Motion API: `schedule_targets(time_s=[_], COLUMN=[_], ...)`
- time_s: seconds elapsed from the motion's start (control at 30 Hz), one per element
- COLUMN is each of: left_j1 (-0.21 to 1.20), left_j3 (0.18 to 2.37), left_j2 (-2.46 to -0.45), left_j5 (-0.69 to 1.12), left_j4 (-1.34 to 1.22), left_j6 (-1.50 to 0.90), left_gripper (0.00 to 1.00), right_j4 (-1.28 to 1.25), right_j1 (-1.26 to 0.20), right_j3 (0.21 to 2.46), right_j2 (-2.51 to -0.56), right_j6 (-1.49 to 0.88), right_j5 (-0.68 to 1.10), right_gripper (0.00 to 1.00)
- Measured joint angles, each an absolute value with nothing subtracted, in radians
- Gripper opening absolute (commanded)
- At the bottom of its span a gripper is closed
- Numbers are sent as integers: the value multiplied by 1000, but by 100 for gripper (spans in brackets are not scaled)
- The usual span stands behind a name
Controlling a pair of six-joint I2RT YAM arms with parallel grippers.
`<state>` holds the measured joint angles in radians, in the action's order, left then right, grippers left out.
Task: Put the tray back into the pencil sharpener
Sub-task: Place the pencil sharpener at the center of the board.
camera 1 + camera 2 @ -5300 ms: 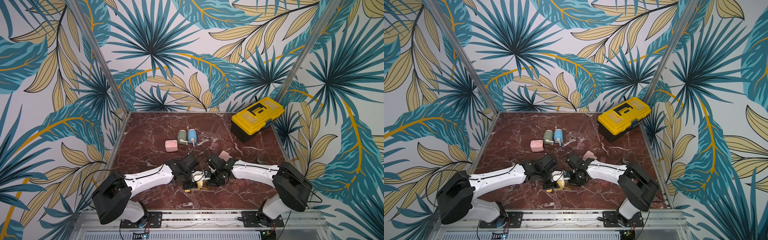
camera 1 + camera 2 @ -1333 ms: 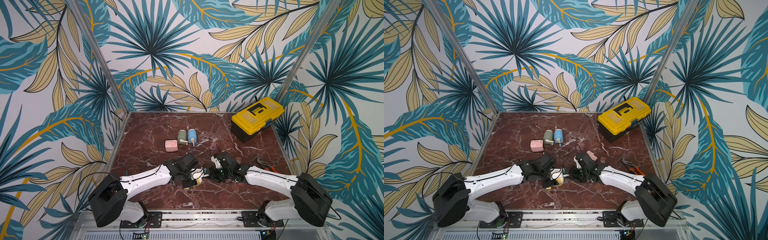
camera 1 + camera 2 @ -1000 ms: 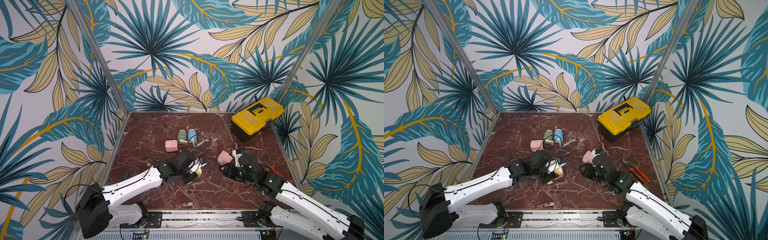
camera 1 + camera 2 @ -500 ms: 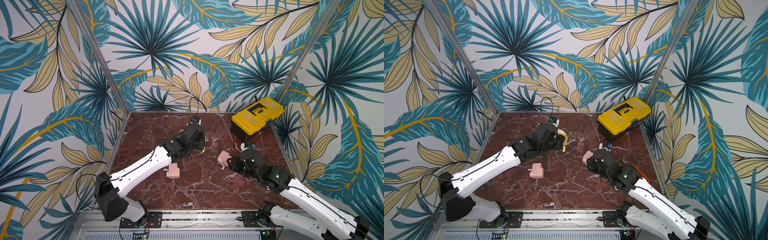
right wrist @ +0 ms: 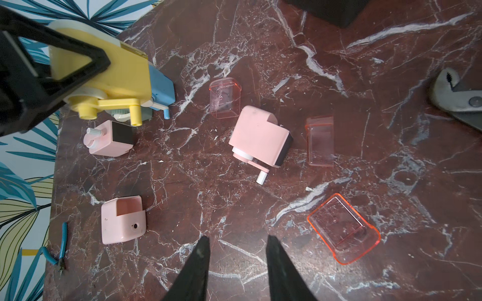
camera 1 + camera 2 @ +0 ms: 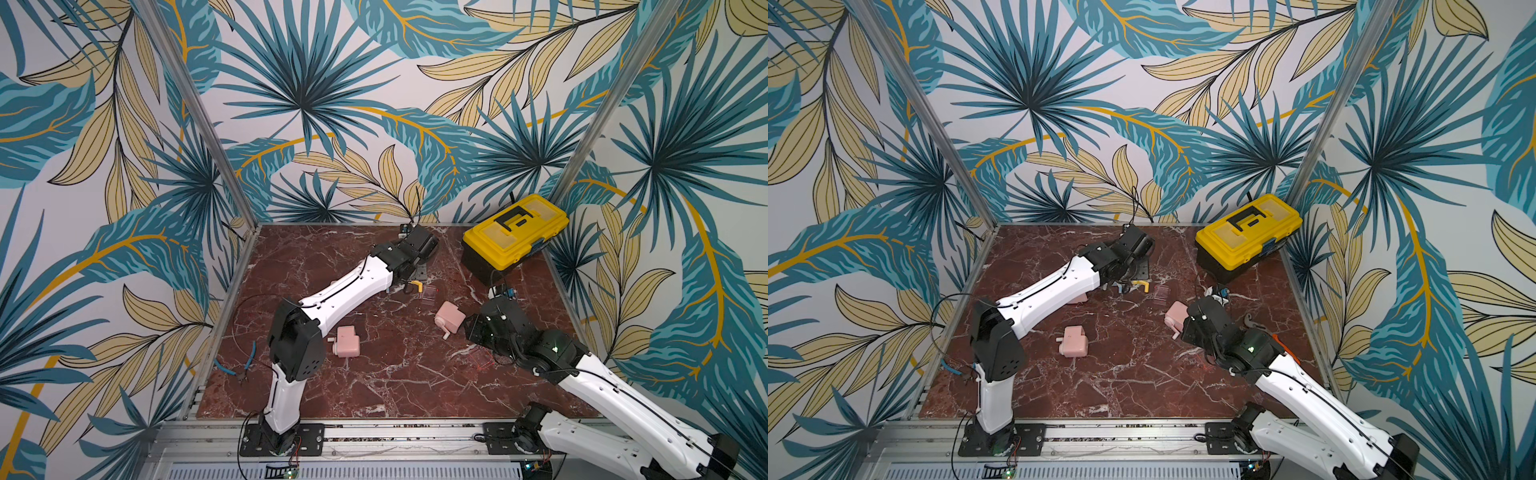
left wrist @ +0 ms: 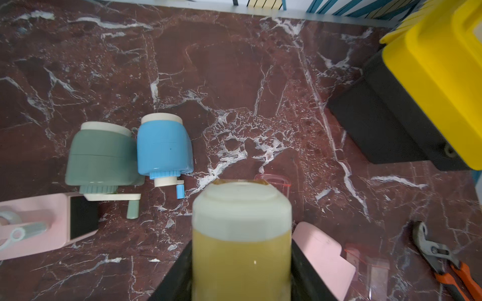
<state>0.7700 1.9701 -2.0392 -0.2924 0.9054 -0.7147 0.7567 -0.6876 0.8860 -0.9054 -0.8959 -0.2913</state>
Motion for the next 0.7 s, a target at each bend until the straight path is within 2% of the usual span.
schedule_targets(time_s=[0.3, 0.7], left_j1=[724, 694], left_j3=[2146, 2287], left_j2=[-2259, -2416], left_j5=[-274, -273], left_j4=[1025, 1070], left_j6=[-758, -743], left_gripper=[0, 0], right_j4=[760, 757], right_j1=[-635, -582], right_j3=[926, 958], right_j2=[-982, -1048], right_j6=[-867, -836], right_j5=[-271, -216], right_gripper=[38, 38])
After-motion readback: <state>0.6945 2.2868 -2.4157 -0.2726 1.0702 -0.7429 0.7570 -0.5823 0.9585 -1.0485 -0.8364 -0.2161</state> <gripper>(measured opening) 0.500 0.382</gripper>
